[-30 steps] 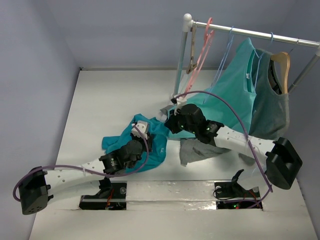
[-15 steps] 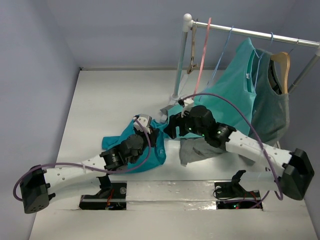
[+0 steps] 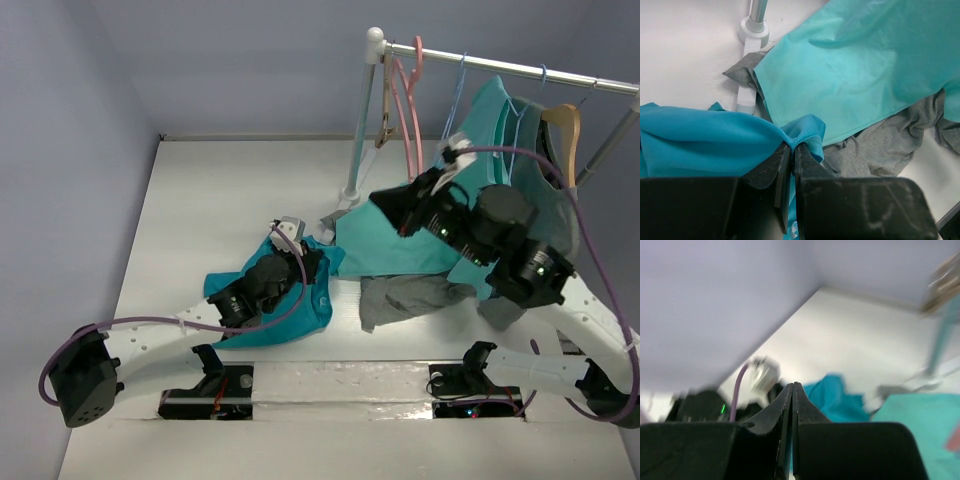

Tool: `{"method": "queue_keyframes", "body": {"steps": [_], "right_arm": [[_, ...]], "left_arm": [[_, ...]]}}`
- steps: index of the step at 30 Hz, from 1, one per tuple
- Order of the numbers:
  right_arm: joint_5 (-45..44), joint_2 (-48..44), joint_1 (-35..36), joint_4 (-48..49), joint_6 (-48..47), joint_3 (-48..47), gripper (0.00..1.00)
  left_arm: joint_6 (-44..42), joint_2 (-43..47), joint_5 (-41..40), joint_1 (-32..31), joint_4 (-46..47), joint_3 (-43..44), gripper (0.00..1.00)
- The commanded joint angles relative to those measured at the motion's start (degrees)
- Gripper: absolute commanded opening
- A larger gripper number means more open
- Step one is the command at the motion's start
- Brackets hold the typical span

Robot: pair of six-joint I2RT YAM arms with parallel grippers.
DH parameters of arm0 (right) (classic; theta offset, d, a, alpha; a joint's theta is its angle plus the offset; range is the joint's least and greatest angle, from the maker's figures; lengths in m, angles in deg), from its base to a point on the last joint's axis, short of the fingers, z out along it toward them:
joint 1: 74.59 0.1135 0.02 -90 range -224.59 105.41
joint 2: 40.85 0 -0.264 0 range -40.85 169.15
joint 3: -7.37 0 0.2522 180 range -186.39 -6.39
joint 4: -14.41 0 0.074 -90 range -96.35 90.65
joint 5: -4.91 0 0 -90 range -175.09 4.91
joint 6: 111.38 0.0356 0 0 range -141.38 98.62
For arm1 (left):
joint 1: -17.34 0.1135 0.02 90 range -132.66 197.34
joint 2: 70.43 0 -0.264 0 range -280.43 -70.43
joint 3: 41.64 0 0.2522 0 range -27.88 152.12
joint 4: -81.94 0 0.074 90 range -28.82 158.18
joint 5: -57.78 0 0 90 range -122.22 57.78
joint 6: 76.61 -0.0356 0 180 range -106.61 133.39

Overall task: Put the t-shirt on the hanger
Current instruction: Pick up the hanger from the clothesline.

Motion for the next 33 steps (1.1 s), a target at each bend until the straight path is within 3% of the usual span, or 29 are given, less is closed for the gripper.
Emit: {"method": "queue_keyframes", "body": {"steps": [1,5,7,8,12,17,26,33], "right_arm": [[-22.9,3.2,0.3,-7.7,-3.9,-9.3,0.04],[-39.7,8.7,-2.1,-11.7,-8.1,-17.7,0.07],[-41.5,12.3,-5.1,-14.1,-8.9,-21.4,0.33],[-41.5,13.4,-7.9,-15.0,-8.5,-22.9,0.50],[-38.3,14.1,-13.1,-13.5,-7.9,-21.3,0.67],[-30.3,18.1,-21.2,-14.9,-6.3,-23.6,0.66],[-27.4,20.9,-25.5,-12.4,-7.4,-21.7,0.57],[-25.7,21.6,-27.7,-10.8,-8.3,-21.3,0.36]], "left_arm": [[0.4,0.7,1.6,0.4,4.7,-0.3,0.00],[0.2,3.1,1.7,1.0,4.4,-1.5,0.00],[0.2,4.1,1.8,1.6,4.4,-2.0,0.00],[0.3,5.0,2.0,1.6,4.4,-2.4,0.00],[0.4,6.7,2.3,2.1,4.5,-3.7,0.00],[0.4,7.0,3.1,2.7,4.7,-4.5,0.00],[0.5,7.8,3.1,3.3,5.3,-5.2,0.00],[0.6,7.6,3.4,3.3,5.4,-5.2,0.00]]}}
